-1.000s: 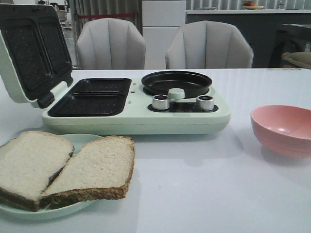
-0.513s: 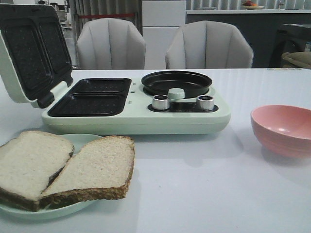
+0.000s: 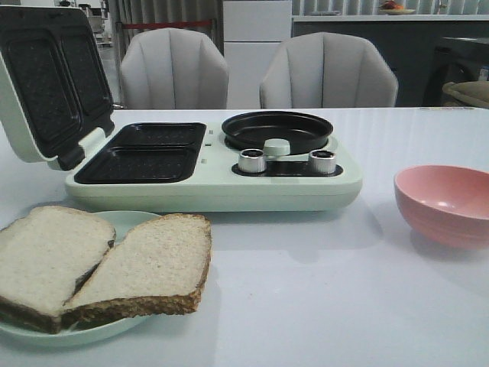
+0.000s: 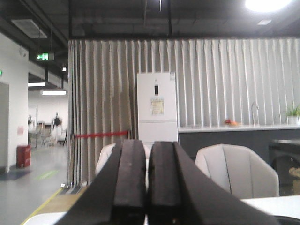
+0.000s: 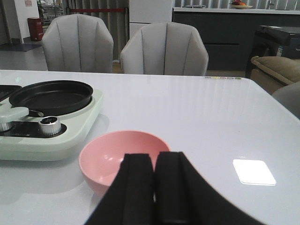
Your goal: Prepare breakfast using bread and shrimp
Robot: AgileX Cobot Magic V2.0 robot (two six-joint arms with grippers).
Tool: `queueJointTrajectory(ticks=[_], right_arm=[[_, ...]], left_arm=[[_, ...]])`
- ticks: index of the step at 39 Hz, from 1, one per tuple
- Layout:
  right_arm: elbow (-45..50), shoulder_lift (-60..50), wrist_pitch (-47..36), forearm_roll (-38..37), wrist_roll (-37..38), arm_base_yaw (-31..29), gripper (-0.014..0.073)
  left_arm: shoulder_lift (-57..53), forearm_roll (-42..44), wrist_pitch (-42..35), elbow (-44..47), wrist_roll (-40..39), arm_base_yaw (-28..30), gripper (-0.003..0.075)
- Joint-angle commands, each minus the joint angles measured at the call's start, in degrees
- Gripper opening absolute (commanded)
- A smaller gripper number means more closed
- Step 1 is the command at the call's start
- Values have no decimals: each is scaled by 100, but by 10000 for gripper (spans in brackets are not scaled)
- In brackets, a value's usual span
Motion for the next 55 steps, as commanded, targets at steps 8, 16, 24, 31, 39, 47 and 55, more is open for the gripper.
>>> queueJointTrajectory(ticks=[8, 16, 24, 31, 39, 47, 55], right_arm=[[-101, -119, -461, -93, -37, -22, 153], [-101, -119, -461, -93, -37, -22, 153], [-101, -119, -461, -93, -37, -22, 153], [-101, -119, -461, -93, -37, -22, 153], [-101, -119, -461, -93, -37, -22, 153], [-101, -119, -461, -93, -37, -22, 153], [-101, -119, -461, -93, -37, -22, 153]], left_arm=[[1317, -32, 2579, -1967, -62, -14, 114], [1744, -76, 2526, -2077, -62, -52, 114], [1808, -76, 2554, -1999, -62, -90, 114], [1808, -62, 2699, -1987, -62, -90, 173], [1808, -62, 2699, -1987, -62, -102, 491], [1808, 476, 2864, -1987, -40, -577, 552], [1808, 717, 3198, -1987, 26, -836, 552]])
